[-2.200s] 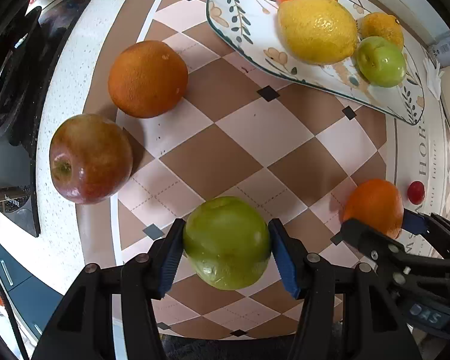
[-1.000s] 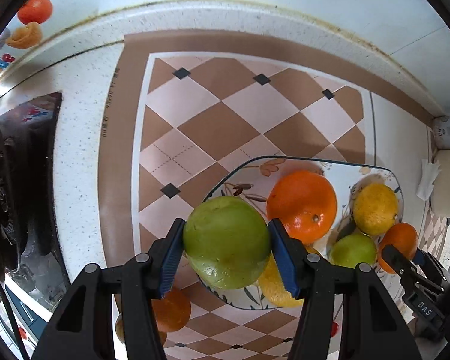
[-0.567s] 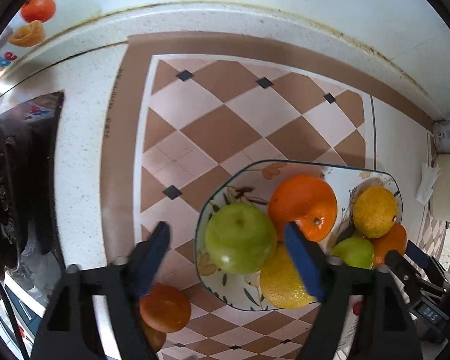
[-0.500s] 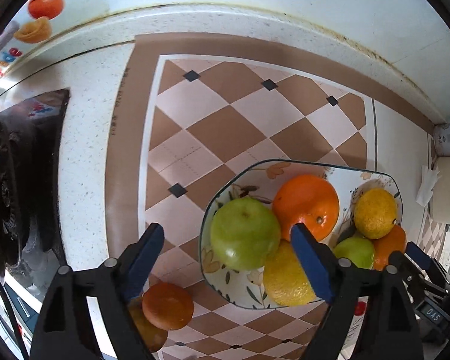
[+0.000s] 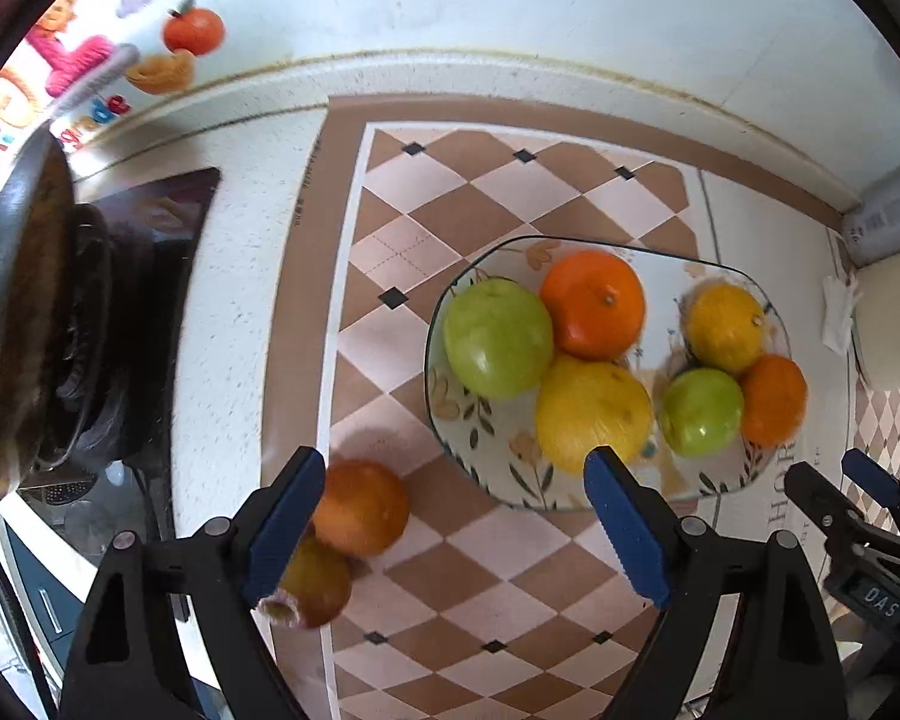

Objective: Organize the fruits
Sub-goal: 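Lift both tools away from the plate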

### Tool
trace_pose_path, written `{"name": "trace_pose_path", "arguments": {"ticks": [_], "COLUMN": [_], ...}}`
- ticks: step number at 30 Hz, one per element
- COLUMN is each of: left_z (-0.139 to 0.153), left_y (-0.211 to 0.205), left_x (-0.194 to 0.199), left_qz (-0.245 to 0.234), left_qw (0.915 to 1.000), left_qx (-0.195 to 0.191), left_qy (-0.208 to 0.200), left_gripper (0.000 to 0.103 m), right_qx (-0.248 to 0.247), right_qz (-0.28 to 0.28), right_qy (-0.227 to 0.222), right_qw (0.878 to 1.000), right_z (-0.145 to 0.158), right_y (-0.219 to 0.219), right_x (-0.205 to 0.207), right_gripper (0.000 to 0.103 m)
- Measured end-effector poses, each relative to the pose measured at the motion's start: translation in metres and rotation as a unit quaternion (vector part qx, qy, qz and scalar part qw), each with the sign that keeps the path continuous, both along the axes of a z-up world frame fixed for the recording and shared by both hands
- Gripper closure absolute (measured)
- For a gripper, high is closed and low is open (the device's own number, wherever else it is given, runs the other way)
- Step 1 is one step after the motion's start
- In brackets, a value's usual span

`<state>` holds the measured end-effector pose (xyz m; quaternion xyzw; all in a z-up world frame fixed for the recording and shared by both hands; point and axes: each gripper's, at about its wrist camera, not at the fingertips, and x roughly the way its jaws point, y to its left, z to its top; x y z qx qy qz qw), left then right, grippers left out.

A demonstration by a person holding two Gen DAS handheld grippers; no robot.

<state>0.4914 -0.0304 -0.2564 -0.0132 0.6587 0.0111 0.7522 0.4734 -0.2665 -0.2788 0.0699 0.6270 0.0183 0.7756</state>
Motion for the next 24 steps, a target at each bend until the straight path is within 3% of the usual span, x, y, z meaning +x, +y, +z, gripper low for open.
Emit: {"name": "trace_pose_path", "arguments": {"ticks": [10,24], "left_z": [0.041,0.103], "left_y": [-0.017,-0.032], "left_x": [-0.051,-0.118], "left_qz": [-0.018,-0.038], "left_qw": [0.9983,0.9915], "left_qx": [-0.004,-0.011], "left_qy": [-0.055,-0.124], "left_gripper": [0.015,0.015], "right_qx": [-0.018,-0.027], "right_qz": [0.01,0.023], "right_qy": [-0.046,-0.121], "right_qw": [0.999,0.992], "right_z": [0.041,0.122], "right_y": [0.008,0.006], "right_x": [-0.054,-0.124], "right_gripper": [0.009,0.009]}}
